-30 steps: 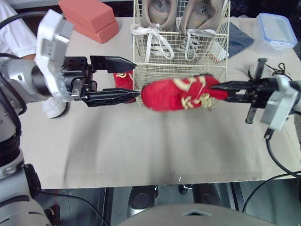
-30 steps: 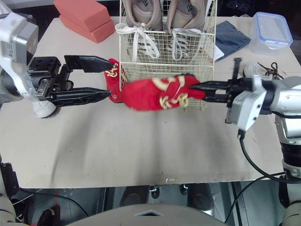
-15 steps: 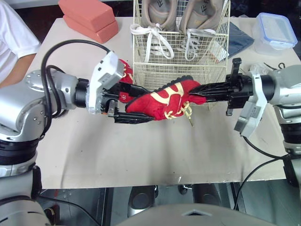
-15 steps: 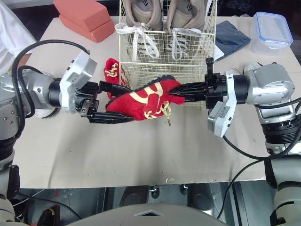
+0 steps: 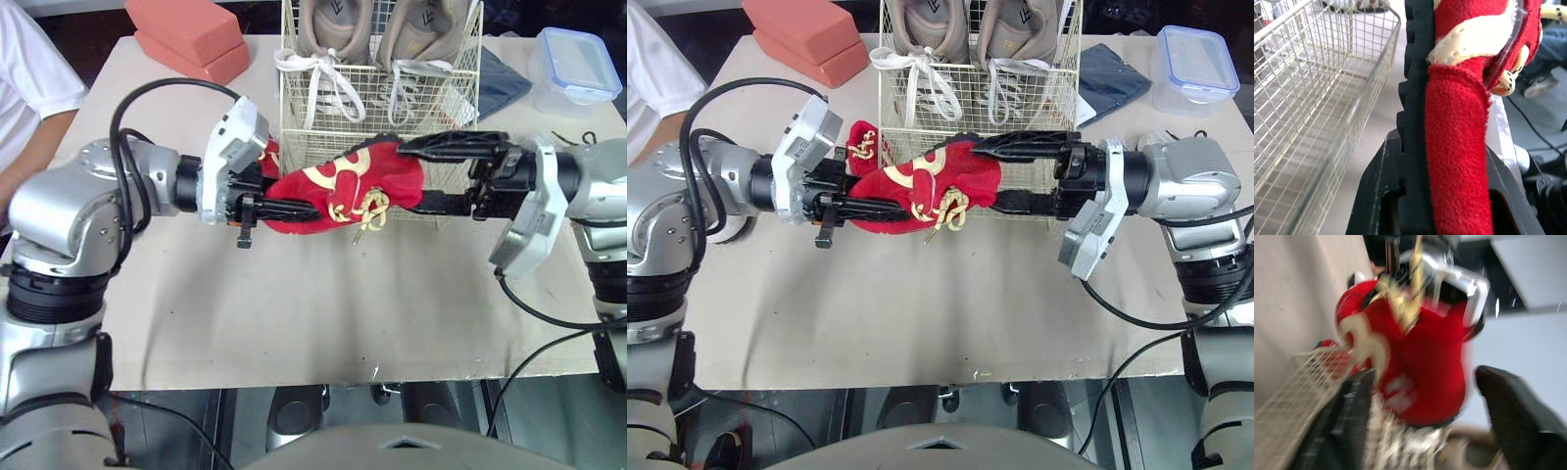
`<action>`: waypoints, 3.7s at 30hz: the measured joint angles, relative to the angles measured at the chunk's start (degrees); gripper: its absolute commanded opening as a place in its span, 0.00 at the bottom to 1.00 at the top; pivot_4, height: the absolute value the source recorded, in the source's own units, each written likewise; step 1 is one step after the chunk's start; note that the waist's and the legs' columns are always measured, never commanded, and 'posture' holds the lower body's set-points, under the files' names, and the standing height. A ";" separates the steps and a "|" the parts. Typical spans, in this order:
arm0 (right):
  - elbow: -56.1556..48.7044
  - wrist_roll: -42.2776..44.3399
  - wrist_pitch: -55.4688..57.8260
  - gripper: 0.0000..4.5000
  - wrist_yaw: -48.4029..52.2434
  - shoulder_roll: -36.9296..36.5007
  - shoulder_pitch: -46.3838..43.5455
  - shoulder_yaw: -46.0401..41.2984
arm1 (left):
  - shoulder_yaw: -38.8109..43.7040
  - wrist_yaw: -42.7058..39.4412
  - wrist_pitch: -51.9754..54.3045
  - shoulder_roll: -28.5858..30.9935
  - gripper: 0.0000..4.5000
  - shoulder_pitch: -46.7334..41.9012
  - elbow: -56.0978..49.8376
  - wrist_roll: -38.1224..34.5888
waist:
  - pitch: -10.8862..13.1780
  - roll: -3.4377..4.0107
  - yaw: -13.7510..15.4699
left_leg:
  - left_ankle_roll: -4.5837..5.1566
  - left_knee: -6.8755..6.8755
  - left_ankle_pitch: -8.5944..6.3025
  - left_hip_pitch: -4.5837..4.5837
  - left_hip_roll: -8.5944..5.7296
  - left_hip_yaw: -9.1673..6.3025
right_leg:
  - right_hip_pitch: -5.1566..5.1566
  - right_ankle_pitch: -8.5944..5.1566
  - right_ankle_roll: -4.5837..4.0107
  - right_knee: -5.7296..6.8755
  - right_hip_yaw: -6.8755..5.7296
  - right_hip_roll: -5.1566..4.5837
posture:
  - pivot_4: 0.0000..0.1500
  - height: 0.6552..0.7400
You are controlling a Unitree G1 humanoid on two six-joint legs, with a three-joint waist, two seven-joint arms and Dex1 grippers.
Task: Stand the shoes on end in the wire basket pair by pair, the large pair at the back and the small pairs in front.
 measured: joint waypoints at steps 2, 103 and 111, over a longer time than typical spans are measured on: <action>-2.80 4.08 8.13 1.00 -1.56 -1.24 4.89 -1.33 | 1.84 1.42 -1.95 -2.52 0.13 0.43 0.08 0.00 | -0.03 -0.02 0.09 | 0.00 -0.02 0.00 0.00 0.01 -0.08 | 0.04 0.00 -0.02 0.00 -0.06 -0.01 | 1.00 0.36; -29.39 14.86 97.94 0.98 -48.62 10.40 5.24 -8.34 | 3.55 16.69 0.10 -5.39 1.00 -2.54 -5.55 2.73 | -0.06 0.01 -0.08 | 0.00 -0.07 0.00 -0.32 -0.06 -0.36 | -0.09 0.01 0.00 -0.14 -0.32 0.02 | 1.00 0.36; -32.58 23.66 102.36 0.99 -41.31 8.48 7.72 -18.21 | 5.81 15.31 -1.96 -3.64 1.00 0.46 -3.29 3.36 | -0.05 0.02 -0.05 | 0.01 -0.11 0.00 -0.36 -0.05 -0.38 | -0.11 0.01 -0.01 -0.18 -0.34 0.02 | 1.00 0.36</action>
